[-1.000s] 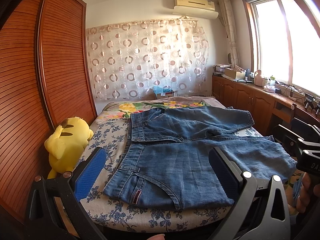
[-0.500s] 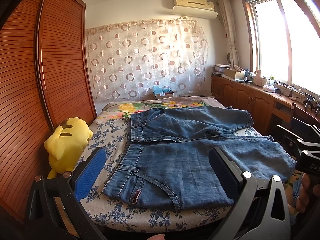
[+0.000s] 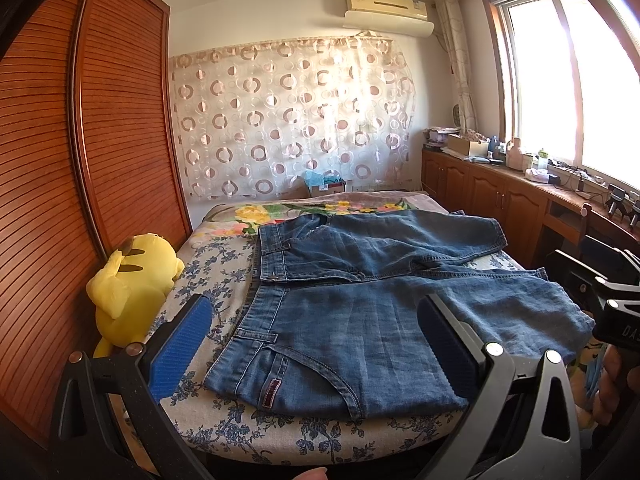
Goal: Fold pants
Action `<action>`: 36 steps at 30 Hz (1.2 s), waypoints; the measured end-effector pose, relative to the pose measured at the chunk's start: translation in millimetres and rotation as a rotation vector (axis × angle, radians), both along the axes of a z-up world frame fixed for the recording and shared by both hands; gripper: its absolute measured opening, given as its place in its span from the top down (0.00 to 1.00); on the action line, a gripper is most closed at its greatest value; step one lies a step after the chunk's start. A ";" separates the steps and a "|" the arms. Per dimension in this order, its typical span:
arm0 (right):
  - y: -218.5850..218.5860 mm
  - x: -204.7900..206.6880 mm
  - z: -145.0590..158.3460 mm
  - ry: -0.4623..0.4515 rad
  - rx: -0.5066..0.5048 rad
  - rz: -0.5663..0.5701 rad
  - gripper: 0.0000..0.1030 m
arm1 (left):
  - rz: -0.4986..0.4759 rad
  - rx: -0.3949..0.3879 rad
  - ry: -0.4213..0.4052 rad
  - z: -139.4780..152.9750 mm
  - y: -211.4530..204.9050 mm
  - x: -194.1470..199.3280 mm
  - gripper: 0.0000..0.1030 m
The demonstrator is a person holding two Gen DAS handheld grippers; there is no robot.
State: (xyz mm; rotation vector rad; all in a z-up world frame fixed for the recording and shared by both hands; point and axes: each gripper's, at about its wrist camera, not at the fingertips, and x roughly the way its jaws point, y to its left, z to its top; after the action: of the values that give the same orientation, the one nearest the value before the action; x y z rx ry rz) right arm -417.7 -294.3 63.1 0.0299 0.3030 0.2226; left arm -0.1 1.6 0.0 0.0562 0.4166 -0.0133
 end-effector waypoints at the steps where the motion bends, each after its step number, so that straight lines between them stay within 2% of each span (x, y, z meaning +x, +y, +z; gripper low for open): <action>1: -0.7 0.9 -0.9 0.004 0.001 0.000 0.00 | -0.002 -0.004 0.005 10.5 -3.2 1.8 0.00; 7: -4.6 1.6 -1.5 0.019 0.003 -0.006 0.00 | 0.000 -0.010 0.027 5.1 -1.6 1.6 0.00; 16: -11.3 4.6 -4.5 0.045 -0.014 -0.019 0.00 | -0.027 -0.017 0.091 -24.3 5.8 19.6 0.00; 22: -21.2 10.1 -11.2 0.101 -0.032 -0.033 0.01 | -0.034 -0.025 0.140 -42.8 19.3 32.1 0.00; 25: -28.5 15.7 -17.1 0.158 -0.027 -0.031 0.03 | -0.027 -0.022 0.160 -51.5 25.9 37.2 0.00; 28: -34.2 17.6 -19.8 0.194 -0.071 -0.048 0.04 | -0.025 -0.035 0.186 -60.5 33.3 43.3 0.00; 31: -44.7 16.8 -16.3 0.233 -0.108 -0.070 0.09 | -0.024 -0.051 0.218 -69.9 40.1 51.2 0.00; 32: -48.2 18.2 -16.3 0.259 -0.126 -0.080 0.15 | -0.024 -0.055 0.230 -72.7 42.1 53.4 0.00; 36: -62.1 19.1 -12.1 0.324 -0.157 -0.087 0.24 | -0.013 -0.046 0.263 -84.6 47.8 63.1 0.00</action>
State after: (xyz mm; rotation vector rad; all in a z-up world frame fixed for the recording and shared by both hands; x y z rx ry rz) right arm -398.6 -356.4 51.0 -0.0770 0.6401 0.1058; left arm 63.0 49.4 -84.6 0.0118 0.6782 -0.0433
